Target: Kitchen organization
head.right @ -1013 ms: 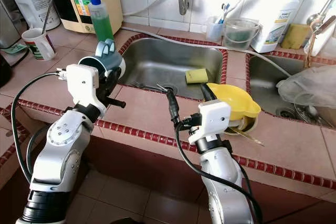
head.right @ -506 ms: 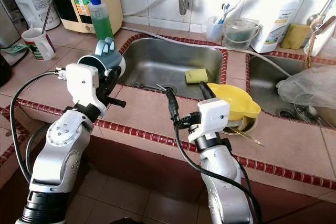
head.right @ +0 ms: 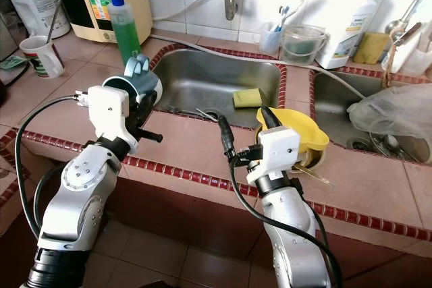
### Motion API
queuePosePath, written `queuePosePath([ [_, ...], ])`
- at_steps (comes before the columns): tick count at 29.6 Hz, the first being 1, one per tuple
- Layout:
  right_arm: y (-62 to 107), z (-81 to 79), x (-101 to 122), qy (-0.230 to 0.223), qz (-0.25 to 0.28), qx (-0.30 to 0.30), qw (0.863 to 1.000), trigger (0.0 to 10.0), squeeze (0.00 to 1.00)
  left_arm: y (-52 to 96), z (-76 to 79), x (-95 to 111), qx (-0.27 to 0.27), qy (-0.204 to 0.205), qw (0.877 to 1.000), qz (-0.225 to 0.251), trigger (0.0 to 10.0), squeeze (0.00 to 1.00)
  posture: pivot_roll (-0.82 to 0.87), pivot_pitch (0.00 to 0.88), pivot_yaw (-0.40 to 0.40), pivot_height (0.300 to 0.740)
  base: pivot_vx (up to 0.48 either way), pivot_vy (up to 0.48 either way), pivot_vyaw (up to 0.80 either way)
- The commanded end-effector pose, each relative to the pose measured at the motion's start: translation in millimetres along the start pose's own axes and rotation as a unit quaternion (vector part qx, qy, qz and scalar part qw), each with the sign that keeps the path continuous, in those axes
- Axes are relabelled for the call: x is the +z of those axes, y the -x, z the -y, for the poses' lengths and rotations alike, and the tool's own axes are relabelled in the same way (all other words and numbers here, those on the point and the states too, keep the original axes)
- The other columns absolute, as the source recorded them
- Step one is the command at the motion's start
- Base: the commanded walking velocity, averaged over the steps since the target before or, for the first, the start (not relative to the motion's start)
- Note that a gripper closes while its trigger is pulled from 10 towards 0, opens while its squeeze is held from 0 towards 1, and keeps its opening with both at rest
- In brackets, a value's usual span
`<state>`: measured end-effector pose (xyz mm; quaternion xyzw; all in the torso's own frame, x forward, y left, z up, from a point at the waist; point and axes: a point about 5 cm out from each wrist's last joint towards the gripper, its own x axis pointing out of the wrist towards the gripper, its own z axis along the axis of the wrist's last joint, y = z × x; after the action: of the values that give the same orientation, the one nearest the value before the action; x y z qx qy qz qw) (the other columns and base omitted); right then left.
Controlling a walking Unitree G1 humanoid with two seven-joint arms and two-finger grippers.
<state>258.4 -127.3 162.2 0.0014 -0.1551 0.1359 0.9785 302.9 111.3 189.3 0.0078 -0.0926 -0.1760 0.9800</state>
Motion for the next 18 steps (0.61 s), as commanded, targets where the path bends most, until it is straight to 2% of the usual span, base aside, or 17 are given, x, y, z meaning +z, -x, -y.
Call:
queuePosePath([
  [1,2.4,4.9,5.8,0.015,0.01,-0.017,1.0,10.0,0.0,2.2,5.8,-3.3,-0.02,-0.004,1.0,-0.005,10.0,0.0,-0.09,0.059,0.027,0.711,0.0,0.0,0.0],
  [5,4.4,11.8,5.3,0.024,0.006,-0.044,0.999,10.0,0.0,1.8,11.8,-6.2,-0.037,-0.003,0.999,-0.013,10.0,0.0,-0.11,0.056,0.039,0.711,0.0,0.0,0.0],
  [9,5.0,11.0,5.8,0.025,0.009,-0.046,0.999,10.0,0.0,-3.5,14.2,-5.4,-0.054,0.006,0.998,-0.014,10.0,0.0,-0.12,0.047,0.054,0.711,0.0,0.0,0.0],
  [18,5.6,9.8,6.7,0.026,0.013,-0.052,0.998,10.0,0.0,-5.6,14.4,-5.4,-0.065,0.008,0.998,-0.015,10.0,0.0,-0.13,0.036,0.063,0.711,0.0,0.0,0.0],
])
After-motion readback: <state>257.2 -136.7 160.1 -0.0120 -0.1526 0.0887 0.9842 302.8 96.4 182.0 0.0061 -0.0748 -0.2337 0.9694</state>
